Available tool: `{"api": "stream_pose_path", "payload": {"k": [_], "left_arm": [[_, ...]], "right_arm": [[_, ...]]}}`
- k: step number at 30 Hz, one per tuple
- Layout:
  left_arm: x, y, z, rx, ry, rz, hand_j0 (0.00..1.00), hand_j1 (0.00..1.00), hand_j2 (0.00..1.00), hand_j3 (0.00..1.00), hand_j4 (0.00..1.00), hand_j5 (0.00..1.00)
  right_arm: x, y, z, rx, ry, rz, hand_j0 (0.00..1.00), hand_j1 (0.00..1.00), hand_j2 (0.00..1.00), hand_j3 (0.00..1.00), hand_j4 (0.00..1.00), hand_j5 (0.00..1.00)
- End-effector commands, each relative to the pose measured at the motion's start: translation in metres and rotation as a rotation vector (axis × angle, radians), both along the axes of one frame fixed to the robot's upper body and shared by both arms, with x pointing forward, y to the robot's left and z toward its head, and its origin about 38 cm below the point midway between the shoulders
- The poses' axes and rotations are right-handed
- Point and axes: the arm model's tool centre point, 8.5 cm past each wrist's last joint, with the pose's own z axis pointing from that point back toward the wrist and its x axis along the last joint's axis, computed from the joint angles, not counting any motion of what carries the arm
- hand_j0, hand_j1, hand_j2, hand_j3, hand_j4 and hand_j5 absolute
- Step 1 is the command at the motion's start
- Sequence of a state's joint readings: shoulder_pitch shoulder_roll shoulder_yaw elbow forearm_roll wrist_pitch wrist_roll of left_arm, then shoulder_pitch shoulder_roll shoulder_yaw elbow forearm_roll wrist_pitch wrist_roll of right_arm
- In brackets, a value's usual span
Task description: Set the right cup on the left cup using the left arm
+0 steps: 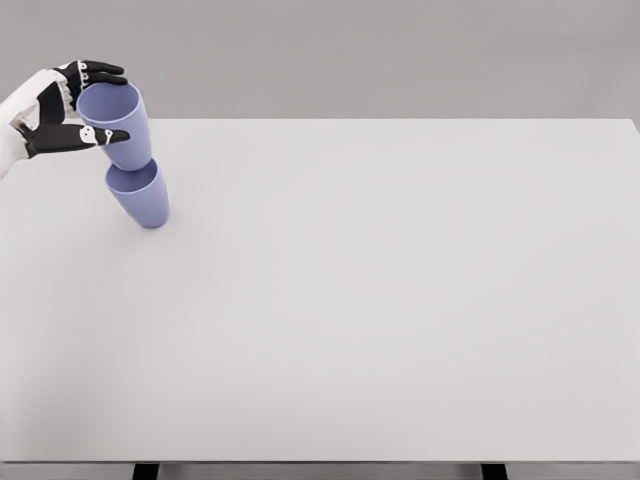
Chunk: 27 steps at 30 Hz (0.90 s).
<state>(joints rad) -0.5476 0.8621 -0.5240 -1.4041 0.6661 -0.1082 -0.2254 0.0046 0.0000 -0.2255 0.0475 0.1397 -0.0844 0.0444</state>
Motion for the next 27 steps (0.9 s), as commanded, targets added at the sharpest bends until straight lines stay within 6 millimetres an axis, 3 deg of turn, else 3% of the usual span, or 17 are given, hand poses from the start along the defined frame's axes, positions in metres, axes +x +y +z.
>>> {"api": "stream_pose_path", "payload": {"k": [1, 27], "left_arm": [[0.000, 0.000, 0.001, -0.003, -0.001, 0.000, 0.71, 0.71, 0.71, 0.71, 0.71, 0.71], [-0.010, -0.003, 0.016, -0.004, -0.027, -0.031, 0.71, 0.71, 0.71, 0.71, 0.71, 0.71]], "right_arm": [[0.000, 0.000, 0.000, 0.000, 0.000, 0.000, 1.00, 1.00, 1.00, 1.00, 1.00, 1.00], [0.000, 0.000, 0.000, 0.000, 0.000, 0.000, 1.00, 1.00, 1.00, 1.00, 1.00, 1.00]]}}
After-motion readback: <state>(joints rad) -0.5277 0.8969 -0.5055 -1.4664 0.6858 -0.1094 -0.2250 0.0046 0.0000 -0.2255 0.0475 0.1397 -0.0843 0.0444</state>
